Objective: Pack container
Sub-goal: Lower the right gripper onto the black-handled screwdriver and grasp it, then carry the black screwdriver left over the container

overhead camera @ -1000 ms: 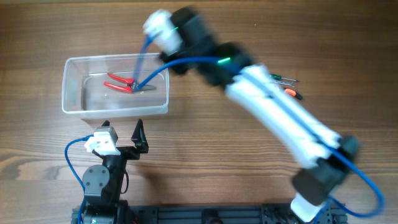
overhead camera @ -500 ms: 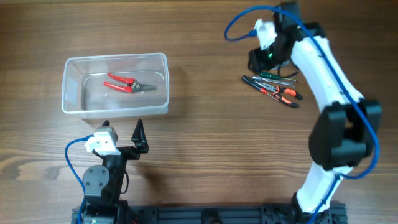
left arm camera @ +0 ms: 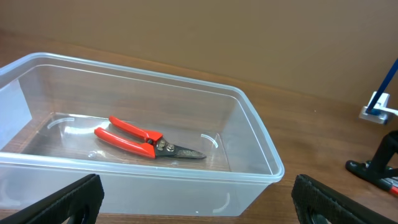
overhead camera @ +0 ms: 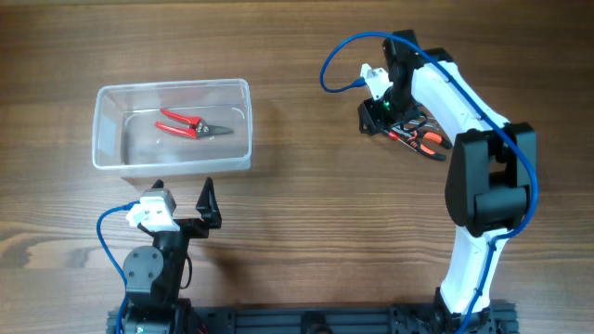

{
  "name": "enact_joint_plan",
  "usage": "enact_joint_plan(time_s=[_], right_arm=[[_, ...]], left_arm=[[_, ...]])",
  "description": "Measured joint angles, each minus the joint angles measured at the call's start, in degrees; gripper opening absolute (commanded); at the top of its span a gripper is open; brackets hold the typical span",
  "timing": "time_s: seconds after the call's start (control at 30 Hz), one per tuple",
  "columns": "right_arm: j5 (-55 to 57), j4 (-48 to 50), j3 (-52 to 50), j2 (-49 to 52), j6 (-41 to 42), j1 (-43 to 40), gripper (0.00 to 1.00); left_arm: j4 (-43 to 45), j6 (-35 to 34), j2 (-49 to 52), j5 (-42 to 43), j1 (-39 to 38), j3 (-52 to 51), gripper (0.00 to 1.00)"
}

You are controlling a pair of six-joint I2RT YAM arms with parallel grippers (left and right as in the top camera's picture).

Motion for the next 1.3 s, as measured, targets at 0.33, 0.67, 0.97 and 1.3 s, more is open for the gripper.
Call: enact_joint_plan(time_s=[0.33, 0.67, 0.97, 1.3], right_arm=[[0.8, 4.8, -4.7, 0.0, -0.7, 0.0, 0.45], [1.0, 4.6, -5.2, 0.0, -1.0, -0.1, 0.04], [1.0, -3.0, -2.8, 0.0, 1.2, 0.0, 0.04], [-4.3, 0.0, 13.3, -12.0, -2.6, 9.4, 0.04]], left_arm=[[0.0, 0.0, 0.0, 0.0, 0.0, 0.0, 1.0], [0.0, 0.0, 0.0, 0.0, 0.0, 0.0, 1.0], [0.0, 0.0, 0.0, 0.0, 0.0, 0.0, 1.0], [0.0, 0.0, 0.0, 0.0, 0.0, 0.0, 1.0]])
